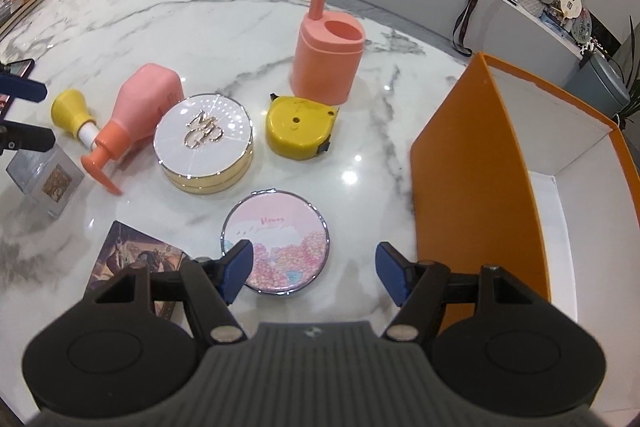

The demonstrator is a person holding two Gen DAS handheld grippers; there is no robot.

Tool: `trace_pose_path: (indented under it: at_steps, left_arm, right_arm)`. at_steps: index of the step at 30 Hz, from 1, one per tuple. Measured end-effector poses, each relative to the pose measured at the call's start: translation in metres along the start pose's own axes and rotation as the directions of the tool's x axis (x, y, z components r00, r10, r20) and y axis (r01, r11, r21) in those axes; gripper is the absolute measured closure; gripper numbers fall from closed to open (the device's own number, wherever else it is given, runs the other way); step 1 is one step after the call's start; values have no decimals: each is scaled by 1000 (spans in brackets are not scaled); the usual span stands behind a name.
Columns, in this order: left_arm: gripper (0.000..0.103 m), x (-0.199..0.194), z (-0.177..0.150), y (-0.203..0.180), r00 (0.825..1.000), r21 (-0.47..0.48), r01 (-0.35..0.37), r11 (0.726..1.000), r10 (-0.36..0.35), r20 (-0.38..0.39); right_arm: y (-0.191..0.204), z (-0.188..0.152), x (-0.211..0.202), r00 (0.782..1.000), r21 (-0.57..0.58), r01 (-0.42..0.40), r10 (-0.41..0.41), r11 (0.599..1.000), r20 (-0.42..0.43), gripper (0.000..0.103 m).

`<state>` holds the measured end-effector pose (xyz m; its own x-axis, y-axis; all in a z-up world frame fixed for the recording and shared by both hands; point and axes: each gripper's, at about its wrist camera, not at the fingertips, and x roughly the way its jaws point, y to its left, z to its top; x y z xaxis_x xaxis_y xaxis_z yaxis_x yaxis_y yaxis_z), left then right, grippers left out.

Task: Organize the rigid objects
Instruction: 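Grasp the clear acrylic cube with the left tool while the right tool grasps the pink floral compact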

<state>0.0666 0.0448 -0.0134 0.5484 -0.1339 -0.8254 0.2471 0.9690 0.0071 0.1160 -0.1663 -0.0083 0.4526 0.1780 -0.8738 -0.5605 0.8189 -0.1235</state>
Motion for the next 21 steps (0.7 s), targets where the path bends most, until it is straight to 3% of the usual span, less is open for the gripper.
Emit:
trace_pose_path:
  at_steps: [5,21]
  left_arm:
    - [31,-1,-2,-7,996,-9,76,997,-76,-36]
    - [29,24,-13,-24,990,-38,-13,999,7,-141]
  right_arm:
    - [0,0,1,1000,-4,-1,1,1000,-3,35]
    - [2,-2,19,998,22,-63,63,998,-14,34]
